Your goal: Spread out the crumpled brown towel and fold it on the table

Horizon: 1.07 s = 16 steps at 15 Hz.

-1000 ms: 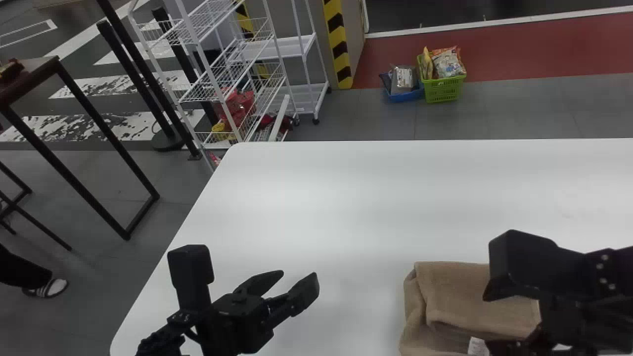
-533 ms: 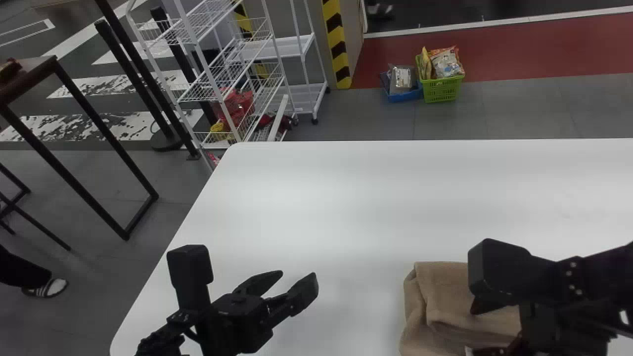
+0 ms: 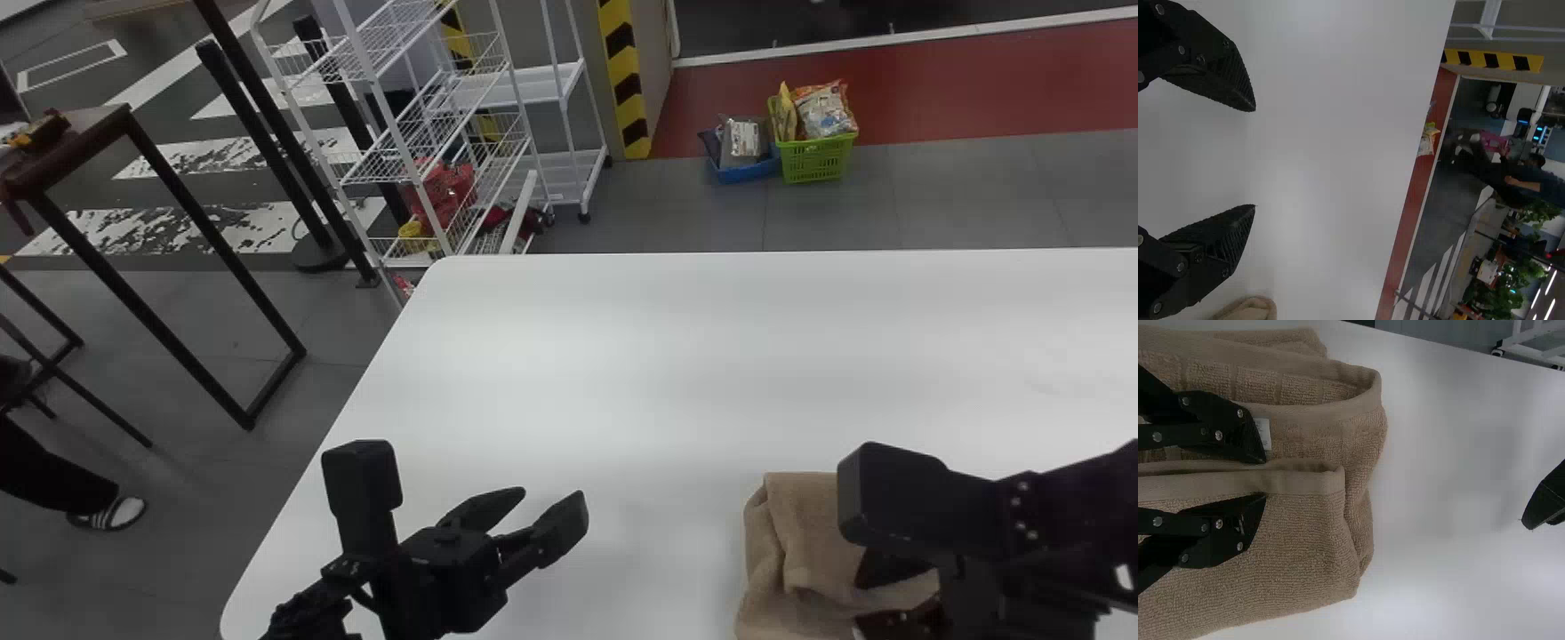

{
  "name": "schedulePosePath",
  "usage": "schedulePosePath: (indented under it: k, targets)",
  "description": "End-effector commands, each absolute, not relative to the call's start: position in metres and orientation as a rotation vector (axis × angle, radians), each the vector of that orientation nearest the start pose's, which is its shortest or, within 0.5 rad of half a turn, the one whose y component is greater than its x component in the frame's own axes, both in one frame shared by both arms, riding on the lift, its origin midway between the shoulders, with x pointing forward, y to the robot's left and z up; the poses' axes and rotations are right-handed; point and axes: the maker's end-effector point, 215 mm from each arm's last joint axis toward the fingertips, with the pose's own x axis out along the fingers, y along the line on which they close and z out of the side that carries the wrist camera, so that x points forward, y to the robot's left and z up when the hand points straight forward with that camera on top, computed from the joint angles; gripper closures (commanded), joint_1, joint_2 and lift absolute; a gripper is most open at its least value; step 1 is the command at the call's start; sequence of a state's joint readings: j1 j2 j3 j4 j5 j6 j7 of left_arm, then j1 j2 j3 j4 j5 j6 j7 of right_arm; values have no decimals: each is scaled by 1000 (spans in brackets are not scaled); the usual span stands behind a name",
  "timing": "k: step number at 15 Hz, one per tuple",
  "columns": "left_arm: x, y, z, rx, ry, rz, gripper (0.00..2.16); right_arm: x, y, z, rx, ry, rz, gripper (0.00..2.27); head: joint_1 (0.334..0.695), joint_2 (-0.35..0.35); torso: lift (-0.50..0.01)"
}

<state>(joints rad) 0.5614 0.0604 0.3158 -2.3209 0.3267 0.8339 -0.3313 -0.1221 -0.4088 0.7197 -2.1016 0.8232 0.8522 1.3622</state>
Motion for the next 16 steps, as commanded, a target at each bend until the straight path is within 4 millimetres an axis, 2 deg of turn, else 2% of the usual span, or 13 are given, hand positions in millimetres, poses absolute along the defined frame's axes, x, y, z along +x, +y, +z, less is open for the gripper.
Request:
schedulePosePath:
  k: [1,3,6,9,11,14,16]
  targets:
    - [373,270,-417,-251,570,-190,370,363,-38,-426,-948,744,1289,829,695,350,-127]
    - [373,269,-417,-252,569,-191,370,366,-41,-424,-942,746,1277,849,695,350,-127]
    - [373,269,-418,-253,572,-190,370,369,-44,-422,-932,753,1260,1153,695,343,-127]
    - [373,269,-417,-254,569,-191,370,375,-49,-413,-897,751,1235,1214,695,335,-127]
    - [373,269,-418,-255,572,-191,370,385,-52,-391,-864,714,1207,1227,695,330,-127]
    - [373,269,-417,-252,571,-190,370,404,-73,-338,-767,652,1132,1231,695,312,-127]
    - [373,271,-418,-247,572,-186,370,402,-86,-312,-708,632,1106,1231,695,295,-127]
